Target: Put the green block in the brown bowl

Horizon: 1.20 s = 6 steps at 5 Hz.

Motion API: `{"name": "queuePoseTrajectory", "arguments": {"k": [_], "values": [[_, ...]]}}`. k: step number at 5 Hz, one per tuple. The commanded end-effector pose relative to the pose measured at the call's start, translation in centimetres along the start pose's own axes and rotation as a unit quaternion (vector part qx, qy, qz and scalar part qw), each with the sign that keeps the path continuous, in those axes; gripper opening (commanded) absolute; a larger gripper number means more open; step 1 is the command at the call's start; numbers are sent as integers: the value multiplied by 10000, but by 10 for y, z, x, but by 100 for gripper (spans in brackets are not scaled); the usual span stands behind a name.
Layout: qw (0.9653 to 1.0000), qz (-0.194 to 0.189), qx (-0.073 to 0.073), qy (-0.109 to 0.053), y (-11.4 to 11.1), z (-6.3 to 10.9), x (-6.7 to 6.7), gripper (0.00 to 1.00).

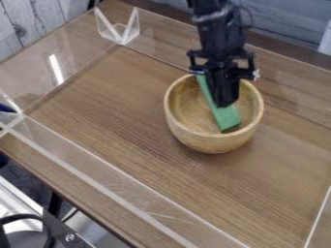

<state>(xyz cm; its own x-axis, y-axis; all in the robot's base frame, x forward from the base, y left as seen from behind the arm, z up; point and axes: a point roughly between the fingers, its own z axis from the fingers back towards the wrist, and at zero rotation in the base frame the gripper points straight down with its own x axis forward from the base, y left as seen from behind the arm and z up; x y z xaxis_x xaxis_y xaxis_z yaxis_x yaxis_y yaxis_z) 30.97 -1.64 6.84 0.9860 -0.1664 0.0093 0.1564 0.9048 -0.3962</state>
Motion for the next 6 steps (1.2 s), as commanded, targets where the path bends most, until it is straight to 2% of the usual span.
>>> {"name": "queuePoseTrajectory", "arguments": {"k": [1,2,3,4,5,6], "values": [[9993,-271,86,-227,6,4,6,0],[9994,-337,109,-65,10,0,5,100],[9991,-403,141,78,14,-4,4,100],[9984,-482,176,225,19,-7,2,0],[9987,-401,285,-90,17,-3,0,100],[9983,-309,359,-327,15,-2,-2,100]]}}
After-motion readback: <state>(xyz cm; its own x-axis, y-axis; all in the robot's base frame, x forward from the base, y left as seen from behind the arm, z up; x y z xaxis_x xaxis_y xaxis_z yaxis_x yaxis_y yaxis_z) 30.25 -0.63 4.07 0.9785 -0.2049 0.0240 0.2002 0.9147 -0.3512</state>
